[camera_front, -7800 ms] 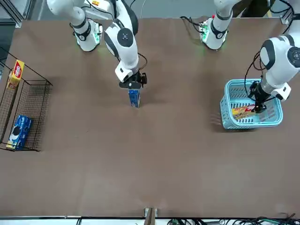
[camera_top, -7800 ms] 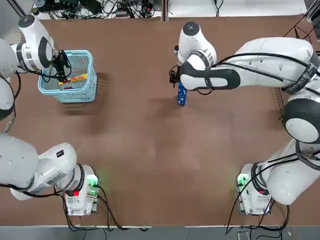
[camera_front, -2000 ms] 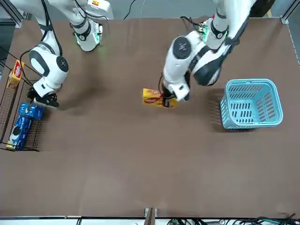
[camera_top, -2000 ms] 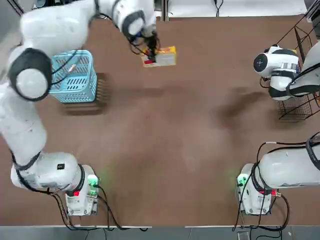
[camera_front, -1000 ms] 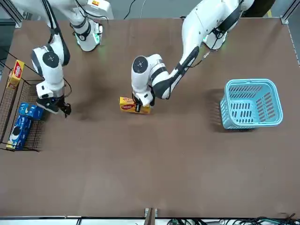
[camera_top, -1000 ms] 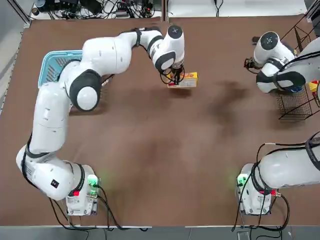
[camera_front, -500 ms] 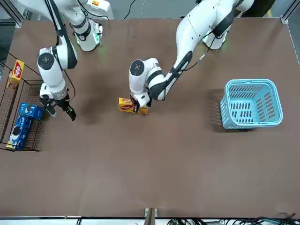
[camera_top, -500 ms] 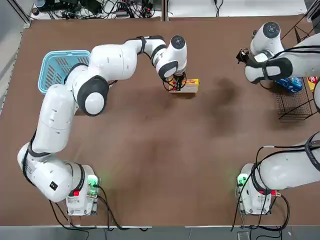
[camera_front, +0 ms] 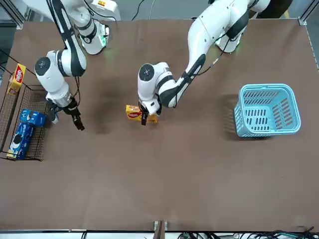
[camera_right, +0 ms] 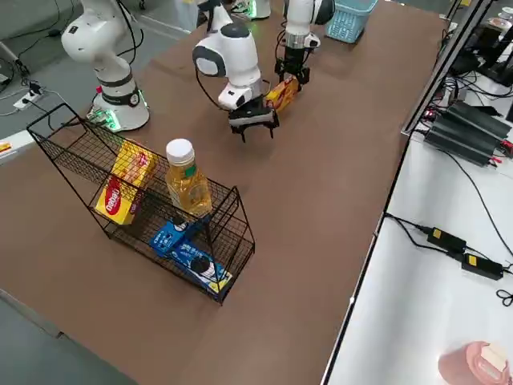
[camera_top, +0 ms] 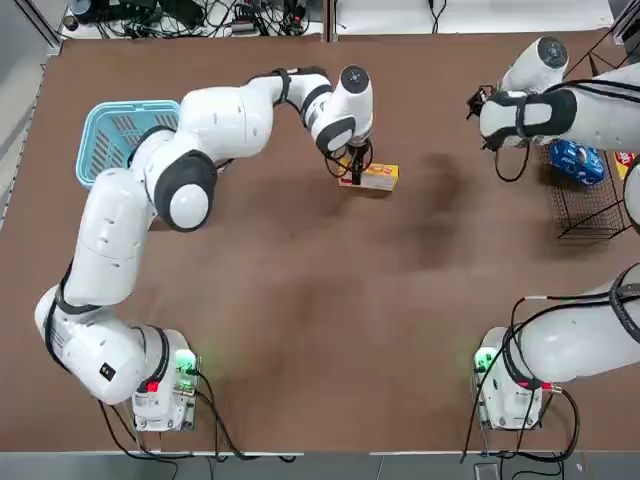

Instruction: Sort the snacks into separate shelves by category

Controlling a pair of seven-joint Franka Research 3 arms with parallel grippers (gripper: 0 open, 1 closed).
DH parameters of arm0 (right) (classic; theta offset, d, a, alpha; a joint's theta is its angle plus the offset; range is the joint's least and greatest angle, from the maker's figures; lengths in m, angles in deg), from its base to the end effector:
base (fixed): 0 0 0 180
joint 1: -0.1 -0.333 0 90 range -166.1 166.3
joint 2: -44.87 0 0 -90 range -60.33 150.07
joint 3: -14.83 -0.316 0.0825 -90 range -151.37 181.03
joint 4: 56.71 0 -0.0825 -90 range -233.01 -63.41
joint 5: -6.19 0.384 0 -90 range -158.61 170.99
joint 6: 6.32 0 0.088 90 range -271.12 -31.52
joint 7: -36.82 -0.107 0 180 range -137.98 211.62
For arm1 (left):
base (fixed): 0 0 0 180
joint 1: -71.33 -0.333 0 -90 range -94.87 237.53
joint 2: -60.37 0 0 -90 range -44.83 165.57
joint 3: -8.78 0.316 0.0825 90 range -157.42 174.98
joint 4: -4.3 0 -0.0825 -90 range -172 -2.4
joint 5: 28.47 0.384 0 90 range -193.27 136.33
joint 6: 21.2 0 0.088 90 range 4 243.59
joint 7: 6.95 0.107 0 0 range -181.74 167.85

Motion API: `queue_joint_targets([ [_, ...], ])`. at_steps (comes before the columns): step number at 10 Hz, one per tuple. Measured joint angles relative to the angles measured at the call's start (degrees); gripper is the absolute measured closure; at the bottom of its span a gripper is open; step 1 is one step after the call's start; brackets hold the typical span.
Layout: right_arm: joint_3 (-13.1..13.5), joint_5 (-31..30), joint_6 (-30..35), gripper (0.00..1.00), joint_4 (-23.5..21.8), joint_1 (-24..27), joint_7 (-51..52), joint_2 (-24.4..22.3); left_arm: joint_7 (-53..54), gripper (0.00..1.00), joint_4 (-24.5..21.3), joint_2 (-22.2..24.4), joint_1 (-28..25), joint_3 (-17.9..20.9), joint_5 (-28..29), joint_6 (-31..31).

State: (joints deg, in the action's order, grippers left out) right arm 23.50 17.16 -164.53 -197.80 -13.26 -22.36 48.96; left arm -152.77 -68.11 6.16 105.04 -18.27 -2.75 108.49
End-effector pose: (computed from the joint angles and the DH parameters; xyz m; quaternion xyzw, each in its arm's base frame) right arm 0.5001 0.0327 0.2898 -0.8413 0.5269 -0.0754 0.0942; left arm 0.4667 -0.6056 0.2335 0.7545 0.6517 -0.0180 0.0755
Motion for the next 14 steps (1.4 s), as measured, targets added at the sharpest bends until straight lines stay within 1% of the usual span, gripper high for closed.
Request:
queue_joint_targets([
  [1, -0.16, 5.73, 0.7, 0.01, 0.2, -0.81, 0.14, 0.0, 0.0, 0.0, 0.43, 0.47, -0.53, 0.02, 0.0, -0.74],
  [2, -0.33, 11.06, 2.74, 0.01, 0.72, -1.49, 0.64, 0.0, 0.02, 0.0, 0.71, 1.51, -1.12, 0.02, 0.0, -2.34],
  [3, -0.5, 18.03, 7.32, 0.01, 2.11, -1.77, 4.19, 0.0, 0.03, 0.0, 1.04, 3.13, -1.89, 0.12, 0.0, -4.34],
  [5, -0.17, 36.23, 20.95, 0.01, 6.26, -1.5, 19.26, -0.03, 0.97, 0.0, 1.46, 7.47, -5.81, 0.16, 0.0, -7.54],
  [7, 0.38, 48.11, 28.4, 0.01, 7.14, 0.13, 31.5, 0.07, 6.08, 0.0, 1.49, 12.35, -11.29, 0.01, -0.02, -12.6],
  [8, 0.5, 52.41, 31.16, 0.0, 7.12, 1.26, 36.03, 0.46, 9.69, 0.0, 1.37, 14.75, -13.98, -0.02, -0.42, -16.77],
  [9, 0.55, 54.45, 32.52, 0.0, 7.08, 2.14, 38.74, 1.26, 15.16, 0.0, 1.07, 17.08, -17.24, -0.27, -1.96, -21.21],
  [10, 0.59, 58.34, 33.03, 0.0, 6.99, 2.56, 41.0, 2.99, 23.07, 0.0, 0.58, 19.78, -22.16, -1.15, -4.23, -25.35],
  [11, 0.51, 64.65, 34.47, 0.0, 6.91, 2.55, 44.56, 4.83, 27.81, 0.0, 0.12, 21.38, -25.18, -1.72, -4.9, -27.19],
  [12, 0.38, 72.27, 36.86, 0.0, 6.71, 2.5, 49.93, 7.2, 32.55, 0.0, -0.43, 22.8, -27.86, -2.23, -5.07, -28.53],
  [13, 0.3, 77.24, 38.33, 0.0, 6.59, 2.49, 53.81, 9.68, 37.5, 0.0, -1.64, 24.34, -31.31, -3.47, -5.9, -29.03],
  [14, 0.3, 80.0, 39.4, 0.0, 6.53, 2.52, 56.09, 11.54, 43.12, 0.0, -3.39, 25.96, -36.16, -5.92, -7.72, -29.26],
])
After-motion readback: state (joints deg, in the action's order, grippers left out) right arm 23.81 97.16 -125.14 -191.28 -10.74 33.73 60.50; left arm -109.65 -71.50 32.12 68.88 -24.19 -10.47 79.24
